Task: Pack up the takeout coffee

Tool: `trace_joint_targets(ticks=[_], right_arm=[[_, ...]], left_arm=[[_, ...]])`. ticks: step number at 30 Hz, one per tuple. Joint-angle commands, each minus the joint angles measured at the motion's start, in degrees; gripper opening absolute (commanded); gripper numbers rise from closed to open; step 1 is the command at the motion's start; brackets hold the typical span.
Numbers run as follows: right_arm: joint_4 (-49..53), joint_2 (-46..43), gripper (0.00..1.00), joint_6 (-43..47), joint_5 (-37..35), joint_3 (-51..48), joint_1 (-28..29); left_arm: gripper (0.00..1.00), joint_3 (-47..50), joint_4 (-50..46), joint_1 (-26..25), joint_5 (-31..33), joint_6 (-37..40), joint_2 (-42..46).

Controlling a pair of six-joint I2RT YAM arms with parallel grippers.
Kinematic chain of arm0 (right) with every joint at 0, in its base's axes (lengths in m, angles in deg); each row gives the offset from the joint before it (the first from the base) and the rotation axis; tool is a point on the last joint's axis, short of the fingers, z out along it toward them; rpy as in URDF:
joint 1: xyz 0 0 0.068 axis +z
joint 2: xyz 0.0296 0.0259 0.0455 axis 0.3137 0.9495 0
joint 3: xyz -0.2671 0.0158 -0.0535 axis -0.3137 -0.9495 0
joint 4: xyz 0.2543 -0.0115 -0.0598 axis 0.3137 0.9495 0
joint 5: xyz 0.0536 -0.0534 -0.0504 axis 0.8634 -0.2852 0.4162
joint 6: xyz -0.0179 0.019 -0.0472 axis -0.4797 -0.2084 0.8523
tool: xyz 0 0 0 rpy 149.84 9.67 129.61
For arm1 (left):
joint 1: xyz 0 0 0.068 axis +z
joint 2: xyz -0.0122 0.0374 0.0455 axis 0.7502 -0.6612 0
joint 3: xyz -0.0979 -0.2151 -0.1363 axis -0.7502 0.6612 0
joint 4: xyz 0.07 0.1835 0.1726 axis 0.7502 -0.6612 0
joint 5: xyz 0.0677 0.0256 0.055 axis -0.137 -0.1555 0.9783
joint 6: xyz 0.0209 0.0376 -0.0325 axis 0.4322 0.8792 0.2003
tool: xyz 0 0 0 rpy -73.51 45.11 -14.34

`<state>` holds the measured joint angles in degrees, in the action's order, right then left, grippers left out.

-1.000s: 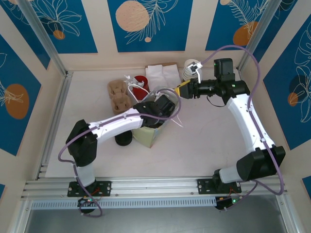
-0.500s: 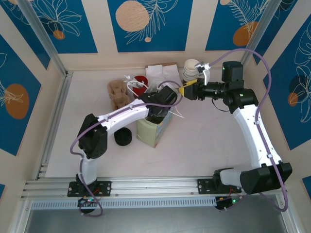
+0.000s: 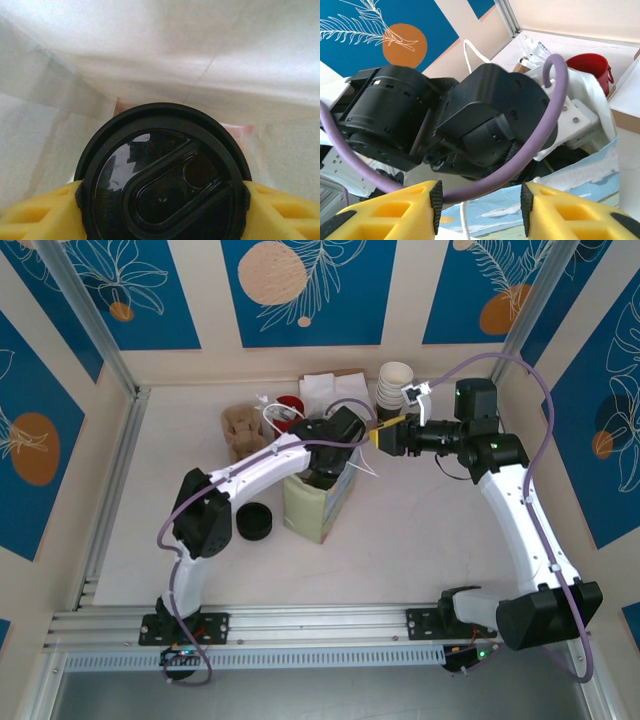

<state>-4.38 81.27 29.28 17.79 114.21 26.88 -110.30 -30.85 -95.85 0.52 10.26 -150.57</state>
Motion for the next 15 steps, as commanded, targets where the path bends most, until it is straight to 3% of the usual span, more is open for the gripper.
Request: trace_joint_targets(ticks=[1, 15], right_arm=[[-1.5, -2.6, 0.47, -1.1, -0.1, -1.3, -0.2], [-6.2, -6.9, 0.48, -5.1, -3.9, -7.1, -1.0]], left_arm=[[0.68, -0.3, -4.8, 0.7, -3.7, -0.2, -3.8], [0.68, 3.5, -2.0, 1.0, -6.1, 0.1, -4.0]])
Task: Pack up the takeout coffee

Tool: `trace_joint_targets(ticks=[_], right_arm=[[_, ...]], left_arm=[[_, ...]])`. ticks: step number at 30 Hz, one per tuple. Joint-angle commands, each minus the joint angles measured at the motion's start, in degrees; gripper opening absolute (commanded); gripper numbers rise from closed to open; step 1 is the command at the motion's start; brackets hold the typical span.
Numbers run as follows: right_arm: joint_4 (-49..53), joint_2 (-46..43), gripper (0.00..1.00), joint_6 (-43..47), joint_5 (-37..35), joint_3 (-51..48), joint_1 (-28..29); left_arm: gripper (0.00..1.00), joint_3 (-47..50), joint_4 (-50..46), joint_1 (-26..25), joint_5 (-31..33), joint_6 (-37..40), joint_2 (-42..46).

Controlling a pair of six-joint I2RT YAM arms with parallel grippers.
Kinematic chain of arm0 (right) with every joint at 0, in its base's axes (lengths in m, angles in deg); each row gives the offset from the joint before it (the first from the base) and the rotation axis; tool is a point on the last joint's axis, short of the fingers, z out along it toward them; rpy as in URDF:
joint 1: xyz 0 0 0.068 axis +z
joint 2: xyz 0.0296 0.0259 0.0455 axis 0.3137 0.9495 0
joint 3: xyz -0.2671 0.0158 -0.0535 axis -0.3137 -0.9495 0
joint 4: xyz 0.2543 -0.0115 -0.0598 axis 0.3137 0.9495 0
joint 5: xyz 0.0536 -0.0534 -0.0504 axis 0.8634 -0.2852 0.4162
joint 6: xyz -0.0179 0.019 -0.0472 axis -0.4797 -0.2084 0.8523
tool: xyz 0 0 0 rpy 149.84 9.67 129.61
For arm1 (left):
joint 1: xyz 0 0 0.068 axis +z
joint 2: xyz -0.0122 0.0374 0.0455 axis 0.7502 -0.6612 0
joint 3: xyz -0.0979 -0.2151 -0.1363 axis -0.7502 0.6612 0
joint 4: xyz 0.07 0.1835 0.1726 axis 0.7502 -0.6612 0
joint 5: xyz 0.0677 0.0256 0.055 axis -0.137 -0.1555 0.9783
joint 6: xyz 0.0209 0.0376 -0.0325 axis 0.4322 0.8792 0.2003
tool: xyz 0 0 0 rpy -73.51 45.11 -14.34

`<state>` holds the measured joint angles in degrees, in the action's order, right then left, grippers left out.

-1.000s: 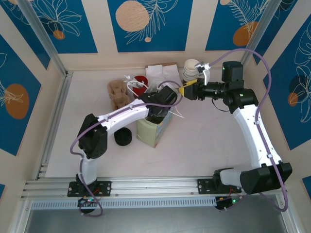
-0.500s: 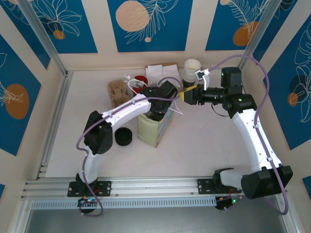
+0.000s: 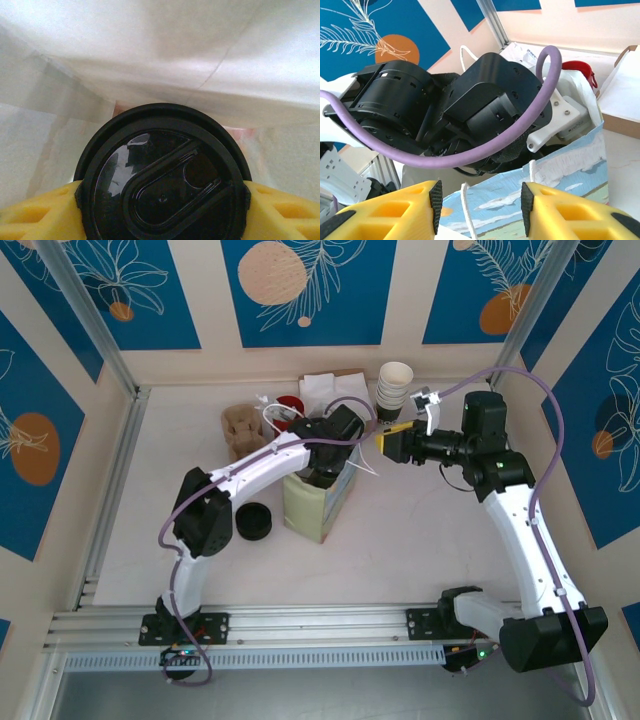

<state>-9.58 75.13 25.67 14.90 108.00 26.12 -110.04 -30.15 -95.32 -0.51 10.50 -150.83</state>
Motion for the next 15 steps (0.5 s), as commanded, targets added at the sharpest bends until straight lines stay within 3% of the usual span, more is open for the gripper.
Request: trace_joint_targets(ticks=[1, 7, 15], right_arm=[[-1.2, -0.7, 0.48, -1.9, -1.1, -1.0, -0.3], [-1.5, -0.1, 0.48, -4.9, -5.7, -1.9, 1.0], [-3.4, 2.7, 0.51, -13.8, -11.8, -1.2, 4.3]], left_arm=[[0.68, 3.1, -2.6, 0.5, -5.1, -0.1, -3.8], [0.69, 0.3, -3.8, 0.5, -4.8, 0.4, -3.6], [0.84, -3.5, -6.3, 0.7, -3.0, 0.6, -2.4]])
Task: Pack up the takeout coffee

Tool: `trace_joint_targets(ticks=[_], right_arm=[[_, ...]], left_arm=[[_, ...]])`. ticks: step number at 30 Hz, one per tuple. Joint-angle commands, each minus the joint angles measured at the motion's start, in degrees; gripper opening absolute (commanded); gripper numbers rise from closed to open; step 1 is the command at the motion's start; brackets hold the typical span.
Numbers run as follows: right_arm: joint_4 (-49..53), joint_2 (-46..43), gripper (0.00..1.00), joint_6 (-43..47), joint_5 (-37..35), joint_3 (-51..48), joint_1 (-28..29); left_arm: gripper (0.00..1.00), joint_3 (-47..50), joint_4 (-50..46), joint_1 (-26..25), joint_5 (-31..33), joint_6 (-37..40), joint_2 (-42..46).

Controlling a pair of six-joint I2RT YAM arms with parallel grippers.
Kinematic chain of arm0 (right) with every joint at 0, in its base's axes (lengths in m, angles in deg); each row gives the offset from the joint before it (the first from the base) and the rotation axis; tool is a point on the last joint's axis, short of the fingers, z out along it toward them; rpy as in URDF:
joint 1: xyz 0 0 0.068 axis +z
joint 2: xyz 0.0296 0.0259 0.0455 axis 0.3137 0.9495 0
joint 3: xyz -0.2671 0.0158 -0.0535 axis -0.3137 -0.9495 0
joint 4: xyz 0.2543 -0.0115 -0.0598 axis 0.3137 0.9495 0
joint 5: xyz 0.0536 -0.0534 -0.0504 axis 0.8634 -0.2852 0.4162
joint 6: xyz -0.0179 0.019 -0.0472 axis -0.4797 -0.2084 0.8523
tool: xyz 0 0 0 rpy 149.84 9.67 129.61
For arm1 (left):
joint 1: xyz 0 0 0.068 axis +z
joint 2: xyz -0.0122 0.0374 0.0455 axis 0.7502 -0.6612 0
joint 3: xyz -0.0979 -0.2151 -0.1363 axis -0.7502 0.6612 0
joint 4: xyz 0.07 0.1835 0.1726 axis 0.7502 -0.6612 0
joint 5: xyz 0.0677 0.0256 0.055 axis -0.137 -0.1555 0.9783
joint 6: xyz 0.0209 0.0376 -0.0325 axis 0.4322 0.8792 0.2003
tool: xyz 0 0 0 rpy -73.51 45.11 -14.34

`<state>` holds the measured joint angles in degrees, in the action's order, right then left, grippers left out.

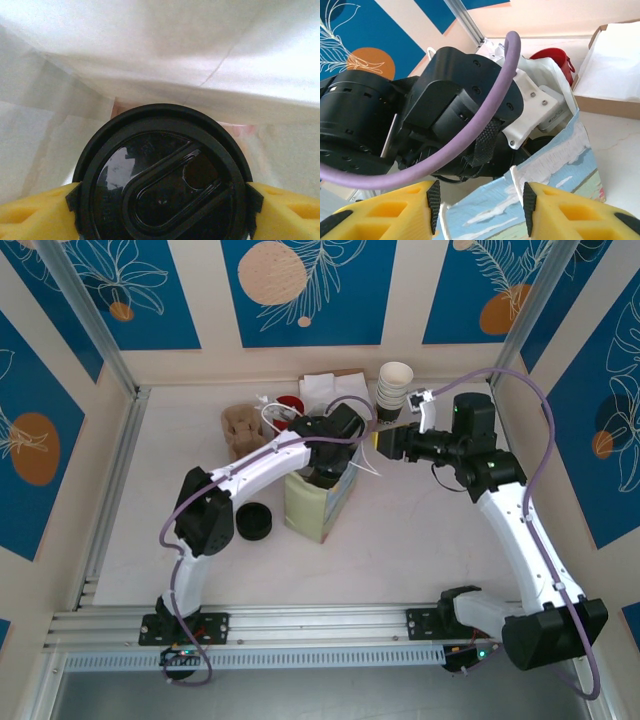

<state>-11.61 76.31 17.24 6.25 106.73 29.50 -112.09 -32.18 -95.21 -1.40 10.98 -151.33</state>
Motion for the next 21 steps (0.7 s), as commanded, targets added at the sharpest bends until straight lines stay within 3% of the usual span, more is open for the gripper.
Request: trace_joint_targets(ticks=[1, 9, 21], right_arm=[[-1.3, 2.1, 0.52, -6.8, -3.8, 0.2, 1.2], [0.4, 5.0, 0.59, -19.0, -13.7, 1.5, 3.7], [10.9, 9.8, 0.59, -15.8, -21.1, 7.2, 8.8]], left_arm=[[0.88, -1.9, -4.5, 0.6, -2.0, 0.2, -1.8], [0.97, -4.0, -5.2, 0.6, -1.9, 0.2, -0.6], [1.00, -5.0, -6.3, 0.6, -1.1, -1.1, -0.1]])
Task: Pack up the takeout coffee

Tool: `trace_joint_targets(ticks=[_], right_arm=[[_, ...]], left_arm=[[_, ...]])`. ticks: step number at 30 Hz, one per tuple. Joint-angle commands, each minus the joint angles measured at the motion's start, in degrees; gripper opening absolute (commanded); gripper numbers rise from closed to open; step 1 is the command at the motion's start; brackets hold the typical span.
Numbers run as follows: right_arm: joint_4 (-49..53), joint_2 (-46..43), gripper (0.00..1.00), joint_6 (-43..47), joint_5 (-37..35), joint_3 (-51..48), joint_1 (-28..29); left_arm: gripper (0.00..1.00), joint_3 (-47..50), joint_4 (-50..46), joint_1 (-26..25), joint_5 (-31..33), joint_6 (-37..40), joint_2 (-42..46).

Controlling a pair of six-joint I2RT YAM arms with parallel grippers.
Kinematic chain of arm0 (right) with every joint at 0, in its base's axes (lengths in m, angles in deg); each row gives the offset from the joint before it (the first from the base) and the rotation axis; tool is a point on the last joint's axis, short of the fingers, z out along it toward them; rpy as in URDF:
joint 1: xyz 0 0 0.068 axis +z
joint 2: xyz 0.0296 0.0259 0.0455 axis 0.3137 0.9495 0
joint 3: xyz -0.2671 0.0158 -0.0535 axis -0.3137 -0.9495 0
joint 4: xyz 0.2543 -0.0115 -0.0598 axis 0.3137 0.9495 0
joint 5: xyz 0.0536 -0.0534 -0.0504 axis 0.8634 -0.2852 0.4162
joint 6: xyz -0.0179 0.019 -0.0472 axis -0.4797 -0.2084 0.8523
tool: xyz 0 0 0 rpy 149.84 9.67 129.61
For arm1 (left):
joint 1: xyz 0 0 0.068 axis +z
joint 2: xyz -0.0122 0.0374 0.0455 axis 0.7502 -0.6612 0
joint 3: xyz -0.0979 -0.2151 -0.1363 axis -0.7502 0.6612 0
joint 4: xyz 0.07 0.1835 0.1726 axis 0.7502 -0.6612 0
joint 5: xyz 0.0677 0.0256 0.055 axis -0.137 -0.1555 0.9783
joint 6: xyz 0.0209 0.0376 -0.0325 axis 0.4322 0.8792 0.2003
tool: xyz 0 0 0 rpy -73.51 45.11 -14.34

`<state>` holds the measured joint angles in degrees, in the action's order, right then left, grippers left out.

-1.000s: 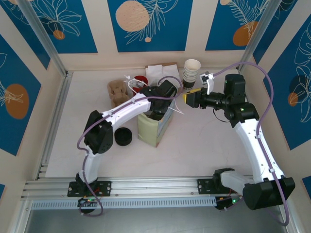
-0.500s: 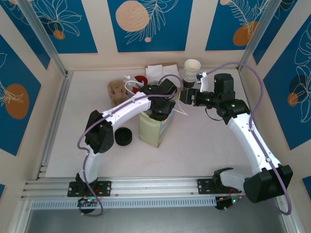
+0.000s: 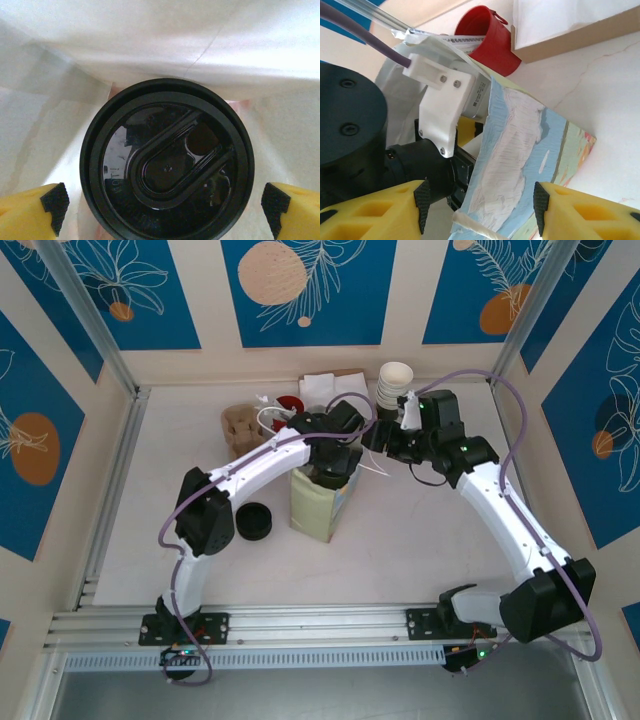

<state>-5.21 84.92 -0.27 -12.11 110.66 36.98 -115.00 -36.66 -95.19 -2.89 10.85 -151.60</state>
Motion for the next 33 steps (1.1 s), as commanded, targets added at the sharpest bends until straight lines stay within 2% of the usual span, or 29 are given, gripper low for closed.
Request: trace_joint_targets(ticks=[1, 5, 9, 17, 28, 33], right_arm=[[6.0, 1.9, 0.59, 2.5, -3.6, 4.4, 1.9], [11.0, 4.3, 0.58, 4.6, -7.6, 7.3, 3.5], [14.9, 6.3, 0.50, 6.4, -10.0, 10.0, 4.5], [22.7, 9.6, 0.27, 13.5, -19.3, 17.4, 8.0], [23.4, 9.7, 0.23, 15.8, -23.2, 18.7, 9.8], [22.8, 9.8, 0.22, 16.4, -23.4, 19.3, 9.7]], left_arm=[[1.00, -2.1, -1.8, 0.6, 0.5, -1.0, 0.3], [1.00, -2.5, -1.8, 0.6, 0.4, -1.3, 1.1], [1.00, -3.2, -2.7, 0.6, 0.0, -2.0, 1.5], [1.00, -3.5, -3.9, 0.6, -0.2, -3.7, 4.4], [1.00, -6.6, -5.6, 0.9, 1.0, -4.7, 6.9], [0.97, -6.5, -3.9, 1.3, -1.4, -4.4, 8.7]])
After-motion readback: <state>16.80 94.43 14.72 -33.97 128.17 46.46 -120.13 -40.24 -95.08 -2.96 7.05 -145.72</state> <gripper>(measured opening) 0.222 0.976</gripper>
